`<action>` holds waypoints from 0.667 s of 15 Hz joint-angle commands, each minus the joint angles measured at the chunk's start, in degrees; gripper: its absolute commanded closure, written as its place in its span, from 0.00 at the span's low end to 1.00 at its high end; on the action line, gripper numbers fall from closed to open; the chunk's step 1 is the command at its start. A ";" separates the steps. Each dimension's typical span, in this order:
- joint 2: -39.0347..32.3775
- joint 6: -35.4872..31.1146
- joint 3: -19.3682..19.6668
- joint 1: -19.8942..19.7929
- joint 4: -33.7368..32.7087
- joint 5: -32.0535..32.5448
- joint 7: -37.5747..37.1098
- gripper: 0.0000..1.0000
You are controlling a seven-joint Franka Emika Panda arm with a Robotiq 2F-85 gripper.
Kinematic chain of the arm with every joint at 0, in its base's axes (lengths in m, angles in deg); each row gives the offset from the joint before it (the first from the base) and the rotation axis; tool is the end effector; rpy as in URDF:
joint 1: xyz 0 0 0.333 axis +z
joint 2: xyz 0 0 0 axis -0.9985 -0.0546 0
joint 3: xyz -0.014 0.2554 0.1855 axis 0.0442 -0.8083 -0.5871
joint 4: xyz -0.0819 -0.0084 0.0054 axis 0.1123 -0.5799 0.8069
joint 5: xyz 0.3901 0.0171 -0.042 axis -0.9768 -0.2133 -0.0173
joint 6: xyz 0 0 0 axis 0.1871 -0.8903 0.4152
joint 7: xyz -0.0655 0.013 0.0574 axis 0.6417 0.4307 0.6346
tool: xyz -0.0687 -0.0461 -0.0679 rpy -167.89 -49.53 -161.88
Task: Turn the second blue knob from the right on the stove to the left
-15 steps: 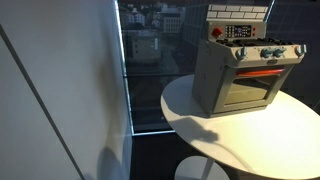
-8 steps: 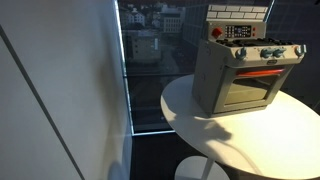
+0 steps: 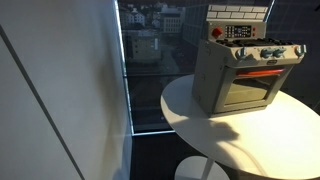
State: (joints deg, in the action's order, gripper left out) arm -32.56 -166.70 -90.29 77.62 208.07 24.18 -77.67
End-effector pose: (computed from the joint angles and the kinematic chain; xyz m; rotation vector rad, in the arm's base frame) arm 0.4711 -0.0277 0.5670 -2.5113 1.5037 -0.4089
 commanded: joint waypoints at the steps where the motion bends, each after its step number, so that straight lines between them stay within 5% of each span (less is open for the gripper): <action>1: -0.06 0.10 0.86 0.98 -0.12 0.43 -0.34 0.00; 10: 0.02 -4.63 3.84 0.12 1.17 -3.62 -7.81 0.00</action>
State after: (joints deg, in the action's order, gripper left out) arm -32.59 -168.31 -87.16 77.65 208.21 22.59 -82.56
